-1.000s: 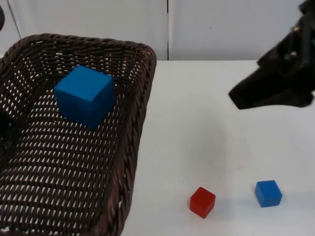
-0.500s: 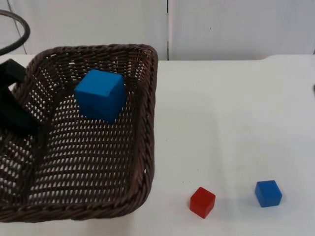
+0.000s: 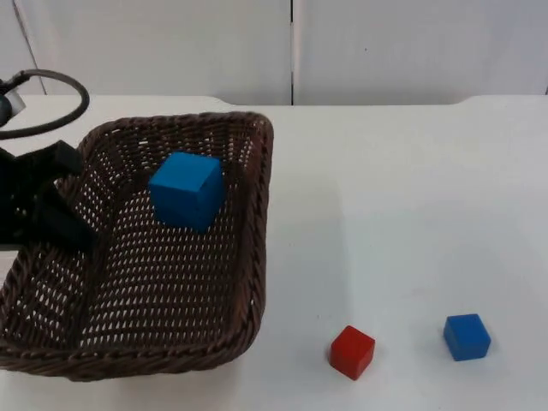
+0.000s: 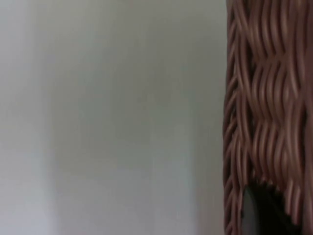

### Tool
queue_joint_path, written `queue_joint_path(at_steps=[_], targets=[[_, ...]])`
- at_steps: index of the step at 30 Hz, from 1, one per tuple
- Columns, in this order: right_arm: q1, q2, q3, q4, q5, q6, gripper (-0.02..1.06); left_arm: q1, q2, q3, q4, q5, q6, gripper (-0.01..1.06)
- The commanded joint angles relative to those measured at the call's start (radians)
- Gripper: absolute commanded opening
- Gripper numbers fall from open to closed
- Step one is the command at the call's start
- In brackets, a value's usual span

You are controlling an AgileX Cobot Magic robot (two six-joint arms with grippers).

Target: Pick up the basket with the left hand and place the largest block into the basket with the right hand.

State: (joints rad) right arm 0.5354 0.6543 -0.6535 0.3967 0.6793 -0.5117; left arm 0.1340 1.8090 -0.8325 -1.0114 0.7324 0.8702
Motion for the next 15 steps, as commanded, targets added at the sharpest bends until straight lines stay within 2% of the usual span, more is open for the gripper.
queue_joint_path(at_steps=[1,5,13,15], targets=[[-0.003,-0.008,0.005,-0.018,0.008,0.027,0.78,-0.005,0.011,-0.01,-0.023,-0.003,0.03,0.0],[-0.003,-0.008,0.005,-0.028,0.006,0.034,0.78,-0.005,0.028,-0.01,-0.023,-0.024,0.056,0.0],[-0.003,-0.008,0.005,-0.028,0.004,0.034,0.78,-0.005,0.087,-0.015,-0.027,-0.149,0.067,0.0],[-0.003,-0.008,0.005,-0.027,0.004,0.034,0.78,-0.005,0.1,-0.023,-0.027,-0.147,0.067,0.0]])
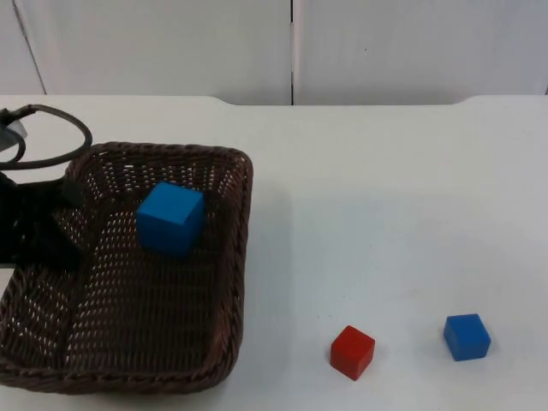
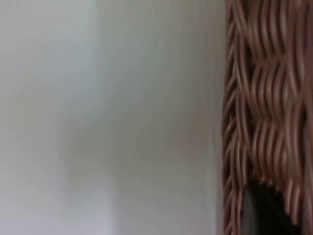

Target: Pick up the basket with the left hand and place the largest block into the basket with the right hand.

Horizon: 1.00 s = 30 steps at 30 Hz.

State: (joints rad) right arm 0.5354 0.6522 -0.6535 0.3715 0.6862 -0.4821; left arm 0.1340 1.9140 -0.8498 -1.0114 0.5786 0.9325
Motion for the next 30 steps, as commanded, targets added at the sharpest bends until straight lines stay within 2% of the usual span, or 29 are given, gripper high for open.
queue_joint_path(at_steps=[1,5,8,11,12,14,15,16,18,19,20,30], targets=[[-0.003,-0.006,0.005,-0.001,-0.003,0.005,0.78,-0.005,0.011,-0.022,-0.025,0.017,0.005,0.0],[-0.003,-0.006,0.005,0.0,-0.003,0.007,0.78,-0.017,0.089,-0.087,-0.017,0.077,0.014,0.0],[-0.003,-0.006,0.005,0.0,-0.003,0.011,0.78,-0.019,0.1,-0.094,-0.017,0.09,0.017,0.0],[-0.003,-0.006,0.005,-0.003,-0.003,0.011,0.78,-0.019,0.1,-0.092,-0.011,0.091,0.039,0.05],[-0.003,-0.006,0.005,-0.003,-0.003,0.011,0.78,-0.019,0.1,-0.092,-0.009,0.091,0.039,0.13],[-0.003,-0.006,0.005,-0.003,-0.003,0.011,0.78,-0.019,0.1,-0.092,-0.009,0.095,0.039,0.35],[-0.003,-0.006,0.005,-0.003,-0.003,0.011,0.78,-0.019,0.1,-0.092,-0.009,0.099,0.039,0.52],[-0.003,-0.006,0.005,-0.003,-0.003,0.011,0.78,-0.019,0.1,-0.092,-0.009,0.099,0.039,0.52],[-0.003,-0.006,0.005,-0.003,-0.003,0.006,0.78,-0.019,0.1,-0.092,-0.006,0.105,0.019,0.86],[-0.003,-0.006,0.005,-0.003,-0.003,0.004,0.78,-0.019,0.1,-0.092,0.002,0.105,0.002,0.99],[-0.003,-0.006,0.005,-0.003,-0.003,0.004,0.78,-0.017,0.1,-0.092,0.011,0.103,-0.007,1.05],[-0.003,-0.006,0.005,-0.003,-0.005,-0.004,0.78,-0.017,0.037,-0.092,0.079,0.058,-0.102,1.05]])
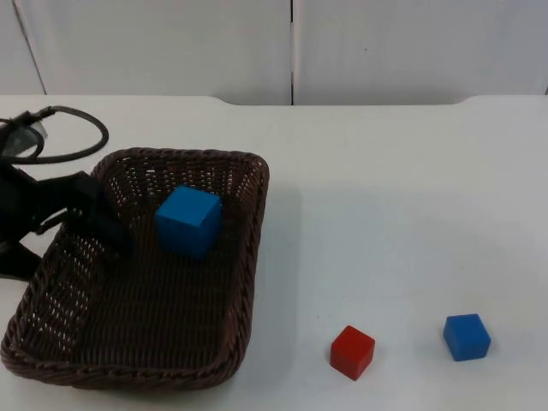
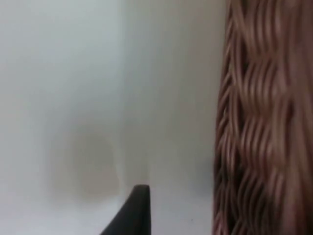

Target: Pick up the basket with the left hand and place the largest block into the basket with the right hand.

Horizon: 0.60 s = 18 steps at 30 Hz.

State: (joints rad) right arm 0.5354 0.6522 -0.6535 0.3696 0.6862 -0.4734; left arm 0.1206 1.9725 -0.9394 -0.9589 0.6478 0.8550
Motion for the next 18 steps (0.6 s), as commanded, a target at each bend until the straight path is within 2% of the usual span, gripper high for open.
queue_joint_path(at_steps=[1,6,10,18], targets=[[-0.003,-0.006,0.005,-0.001,-0.007,-0.013,0.78,-0.003,-0.04,-0.001,0.035,-0.024,-0.033,1.05],[-0.003,-0.006,0.005,-0.001,-0.019,-0.013,0.78,-0.003,-0.145,0.059,0.074,-0.125,-0.076,1.05],[-0.003,-0.006,0.005,-0.001,-0.041,-0.013,0.78,-0.003,-0.26,0.184,0.081,-0.238,-0.093,1.05],[-0.003,-0.006,0.005,-0.001,-0.066,-0.013,0.78,-0.005,-0.452,0.318,0.059,-0.257,-0.097,1.05]])
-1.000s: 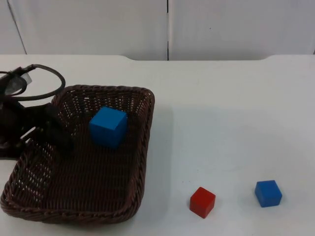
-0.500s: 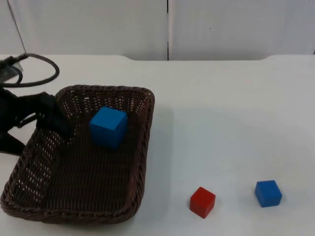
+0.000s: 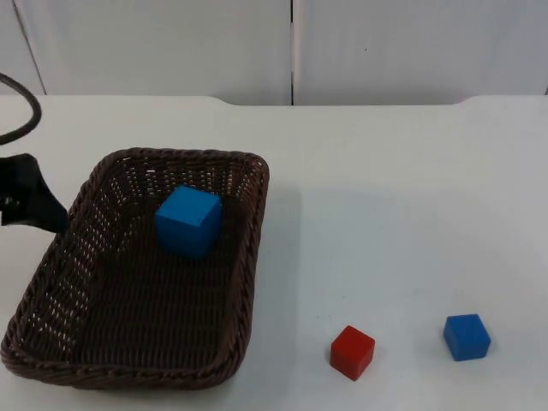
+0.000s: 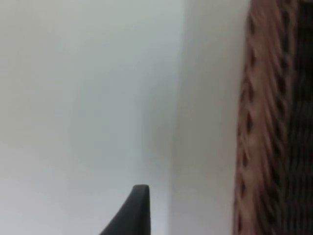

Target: Pick up the basket with the left hand and place the largest block into the basket with the right hand.

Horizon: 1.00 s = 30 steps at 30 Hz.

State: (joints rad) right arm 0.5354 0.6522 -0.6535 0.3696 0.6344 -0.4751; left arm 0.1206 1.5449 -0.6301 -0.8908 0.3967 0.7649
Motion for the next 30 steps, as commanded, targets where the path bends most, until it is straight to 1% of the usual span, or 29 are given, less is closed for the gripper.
queue_joint_path(at_steps=[1,5,6,9,10,11,13,15,18,20,21,24,26,27,30], targets=[[-0.003,-0.006,0.005,-0.001,-0.014,-0.011,0.78,-0.005,-0.055,0.026,-0.009,-0.006,-0.011,1.05],[-0.003,-0.006,0.005,0.002,-0.014,-0.011,0.78,-0.005,-0.157,0.074,-0.009,0.011,-0.023,1.05],[-0.003,-0.006,0.005,0.002,-0.014,-0.011,0.78,-0.005,-0.208,0.091,-0.009,0.03,-0.045,1.05],[-0.003,-0.006,0.005,0.006,-0.014,-0.011,0.78,-0.005,-0.311,0.106,-0.009,0.087,-0.045,1.05],[-0.003,-0.006,0.005,0.006,-0.014,-0.011,0.78,-0.005,-0.311,0.106,-0.009,0.087,-0.045,1.05],[-0.003,-0.006,0.005,0.008,-0.014,-0.011,0.78,-0.005,-0.347,0.107,-0.006,0.107,-0.053,1.05],[-0.003,-0.008,0.005,0.008,-0.01,-0.011,0.78,-0.005,-0.46,0.107,0.004,0.155,-0.084,1.05],[-0.003,-0.013,0.005,0.008,-0.002,-0.009,0.78,-0.005,-0.501,0.107,0.014,0.17,-0.101,1.05],[-0.003,-0.053,0.005,0.005,0.021,-0.007,0.78,-0.005,-0.645,0.107,0.095,0.208,-0.184,1.05],[-0.003,-0.098,0.005,0.002,0.034,-0.005,0.78,-0.005,-0.75,0.107,0.18,0.232,-0.257,1.05],[-0.003,-0.098,0.005,0.002,0.034,-0.005,0.78,-0.005,-0.75,0.107,0.18,0.232,-0.257,1.05],[-0.003,-0.168,0.005,-0.001,0.049,0.009,0.78,-0.005,-0.902,0.107,0.29,0.277,-0.353,1.05],[-0.003,-0.214,0.005,-0.002,0.076,0.023,0.78,-0.005,-1.005,0.107,0.341,0.306,-0.402,1.05],[-0.003,-0.214,0.005,-0.002,0.076,0.023,0.78,-0.005,-1.005,0.107,0.341,0.306,-0.402,1.05],[-0.003,-0.266,0.005,-0.009,0.14,0.023,0.78,-0.005,-1.135,0.107,0.41,0.346,-0.463,1.05]])
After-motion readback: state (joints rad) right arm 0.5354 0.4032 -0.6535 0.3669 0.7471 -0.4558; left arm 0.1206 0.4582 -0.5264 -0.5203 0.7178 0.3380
